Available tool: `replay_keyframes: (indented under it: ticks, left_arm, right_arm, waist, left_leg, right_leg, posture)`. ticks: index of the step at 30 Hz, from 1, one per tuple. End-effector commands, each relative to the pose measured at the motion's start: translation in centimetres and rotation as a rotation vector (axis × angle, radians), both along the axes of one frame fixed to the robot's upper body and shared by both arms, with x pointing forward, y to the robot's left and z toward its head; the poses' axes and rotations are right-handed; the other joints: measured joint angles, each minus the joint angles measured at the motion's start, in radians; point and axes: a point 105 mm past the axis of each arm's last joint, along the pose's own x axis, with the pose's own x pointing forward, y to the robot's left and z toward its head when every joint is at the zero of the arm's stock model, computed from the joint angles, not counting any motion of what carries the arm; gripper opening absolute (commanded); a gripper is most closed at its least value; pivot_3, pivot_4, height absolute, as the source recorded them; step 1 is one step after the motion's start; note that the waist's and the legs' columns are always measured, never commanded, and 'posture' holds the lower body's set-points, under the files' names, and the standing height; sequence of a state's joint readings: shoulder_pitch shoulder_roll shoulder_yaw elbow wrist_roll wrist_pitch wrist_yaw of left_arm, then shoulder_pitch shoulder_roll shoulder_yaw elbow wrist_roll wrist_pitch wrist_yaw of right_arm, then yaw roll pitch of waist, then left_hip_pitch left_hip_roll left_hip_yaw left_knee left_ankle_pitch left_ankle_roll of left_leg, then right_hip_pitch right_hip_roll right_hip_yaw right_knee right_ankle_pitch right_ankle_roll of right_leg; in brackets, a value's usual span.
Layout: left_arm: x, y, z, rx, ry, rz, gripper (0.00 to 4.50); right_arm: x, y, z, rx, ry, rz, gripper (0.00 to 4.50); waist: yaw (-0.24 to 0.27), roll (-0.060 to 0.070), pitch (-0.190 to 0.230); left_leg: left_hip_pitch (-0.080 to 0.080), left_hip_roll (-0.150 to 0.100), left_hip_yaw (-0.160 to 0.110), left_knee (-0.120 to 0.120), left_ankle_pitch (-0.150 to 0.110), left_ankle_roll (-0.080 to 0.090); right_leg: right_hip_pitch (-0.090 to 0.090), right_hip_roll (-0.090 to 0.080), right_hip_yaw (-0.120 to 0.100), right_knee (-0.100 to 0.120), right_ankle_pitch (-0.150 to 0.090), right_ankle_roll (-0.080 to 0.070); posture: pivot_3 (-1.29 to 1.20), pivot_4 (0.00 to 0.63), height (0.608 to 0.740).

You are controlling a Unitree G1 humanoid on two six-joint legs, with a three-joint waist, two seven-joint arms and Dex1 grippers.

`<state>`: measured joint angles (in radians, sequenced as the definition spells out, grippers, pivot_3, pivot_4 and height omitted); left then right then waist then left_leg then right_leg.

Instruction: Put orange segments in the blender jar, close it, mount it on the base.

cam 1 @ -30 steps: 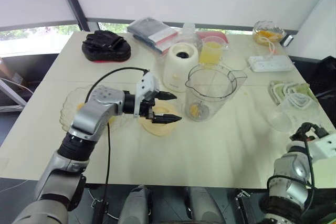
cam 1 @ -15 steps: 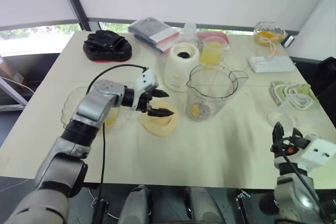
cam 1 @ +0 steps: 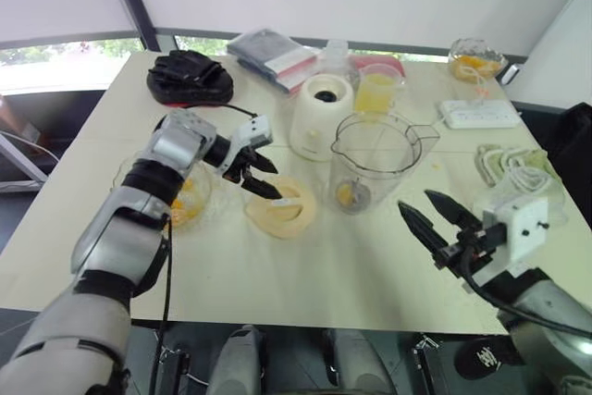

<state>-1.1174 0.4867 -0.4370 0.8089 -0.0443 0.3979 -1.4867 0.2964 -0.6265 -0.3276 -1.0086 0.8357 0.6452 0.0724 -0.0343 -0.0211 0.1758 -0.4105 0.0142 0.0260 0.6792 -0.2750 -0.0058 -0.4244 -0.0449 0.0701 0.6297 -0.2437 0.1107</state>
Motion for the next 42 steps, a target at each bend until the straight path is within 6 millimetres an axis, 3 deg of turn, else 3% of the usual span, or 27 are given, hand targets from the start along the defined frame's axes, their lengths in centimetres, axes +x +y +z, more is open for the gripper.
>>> replay_keyframes:
  ticks: [1, 13, 19, 37, 40, 42]
  left_arm:
    - [0.1, 0.2, -0.4, 0.078, -0.024, -0.064, 4.02]
    - [0.2, -1.3, -2.9, 0.148, -0.084, -0.153, 4.02]
    - [0.2, -2.6, -2.8, 0.13, -0.123, -0.187, 4.02]
    - [0.8, -3.5, -3.1, 0.093, -0.105, -0.103, 4.02]
    - [0.8, -3.5, -3.1, 0.089, -0.104, -0.098, 3.19]
    - [1.0, -3.5, -3.1, 0.088, -0.113, -0.078, 2.2]
  right_arm:
    - [-0.1, 1.5, 0.9, 0.014, -0.034, 0.039, 2.39]
    - [0.3, 2.0, 0.7, 0.01, -0.035, 0.018, 2.39]
    - [0.3, 2.0, 0.6, 0.003, -0.031, 0.019, 2.39]
    - [0.5, 2.0, 0.2, -0.008, -0.029, -0.008, 2.39]
    - [0.4, 2.0, 0.2, -0.013, -0.026, -0.004, 2.45]
    - [0.4, 2.0, 0.2, -0.013, -0.027, -0.003, 2.45]
  waist:
    - [0.003, 0.0, 0.0]
    - [0.025, 0.0, 0.0]
    - [0.023, -0.001, 0.0]
    - [0.023, -0.001, 0.0]
    - [0.023, -0.001, 0.0]
    - [0.023, -0.001, 0.0]
  left_leg:
    - [0.0, 0.0, 0.0, 0.0, -0.001, 0.001]
    - [-0.009, 0.0, -0.001, 0.004, -0.004, 0.007]
    - [-0.009, -0.001, -0.001, 0.004, -0.004, 0.007]
    - [-0.008, -0.001, -0.001, 0.004, -0.004, 0.007]
    - [-0.008, -0.001, -0.001, 0.004, -0.004, 0.007]
    - [-0.008, -0.001, -0.001, 0.004, -0.004, 0.007]
  right_leg:
    - [0.0, 0.0, 0.0, 0.0, 0.0, 0.0]
    - [-0.005, -0.001, -0.001, -0.001, 0.0, 0.001]
    - [-0.005, 0.0, -0.001, 0.0, 0.0, 0.002]
    - [-0.005, 0.0, -0.002, 0.0, 0.002, 0.005]
    - [-0.005, 0.0, -0.002, 0.001, 0.002, 0.005]
    - [-0.005, 0.0, -0.002, 0.001, 0.002, 0.005]
  posture:
    - [0.0, 0.15, 0.74]
    - [0.0, 0.15, 0.74]
    - [0.0, 0.15, 0.74]
    - [0.0, 0.15, 0.74]
    - [0.0, 0.15, 0.74]
    - [0.0, 0.15, 0.74]
